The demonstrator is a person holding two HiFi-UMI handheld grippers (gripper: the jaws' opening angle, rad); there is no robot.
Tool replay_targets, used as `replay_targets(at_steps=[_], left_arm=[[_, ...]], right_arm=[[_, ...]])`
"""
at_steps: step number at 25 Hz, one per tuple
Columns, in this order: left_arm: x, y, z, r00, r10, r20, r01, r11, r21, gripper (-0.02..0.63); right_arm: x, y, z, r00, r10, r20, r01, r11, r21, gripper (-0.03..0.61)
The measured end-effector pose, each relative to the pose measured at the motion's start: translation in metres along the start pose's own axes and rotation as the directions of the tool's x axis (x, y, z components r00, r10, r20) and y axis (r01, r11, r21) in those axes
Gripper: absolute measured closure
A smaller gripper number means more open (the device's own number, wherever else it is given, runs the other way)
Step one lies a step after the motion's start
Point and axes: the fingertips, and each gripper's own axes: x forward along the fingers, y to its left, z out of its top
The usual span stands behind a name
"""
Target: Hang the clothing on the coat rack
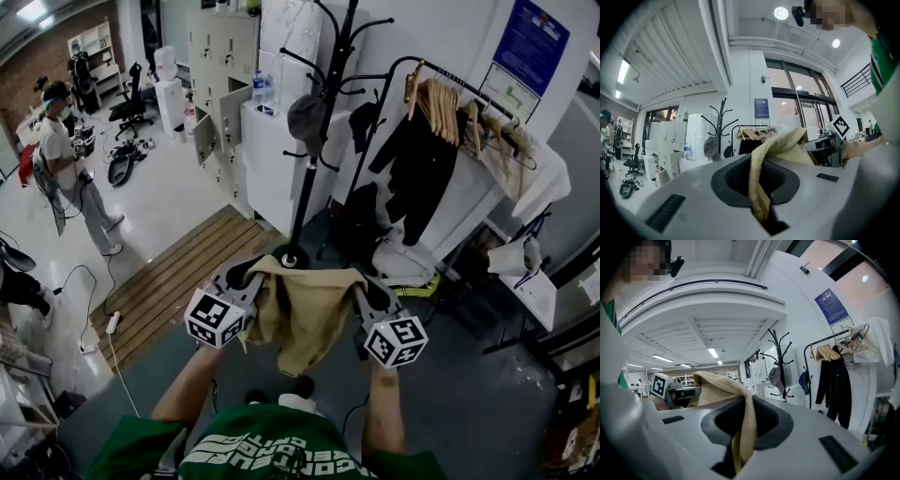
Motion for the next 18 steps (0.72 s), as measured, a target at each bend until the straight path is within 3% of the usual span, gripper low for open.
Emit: replay_targets(at_steps=[18], left_arm=[[0.095,-0.009,0.03,0.997,0.062,0.053,-0.064,0.997,0.035,0.594]], right_arm=[[0.027,-0.086,0.043,0.995,0.086,0.053,-0.085,0.996,-0.021,0.528]])
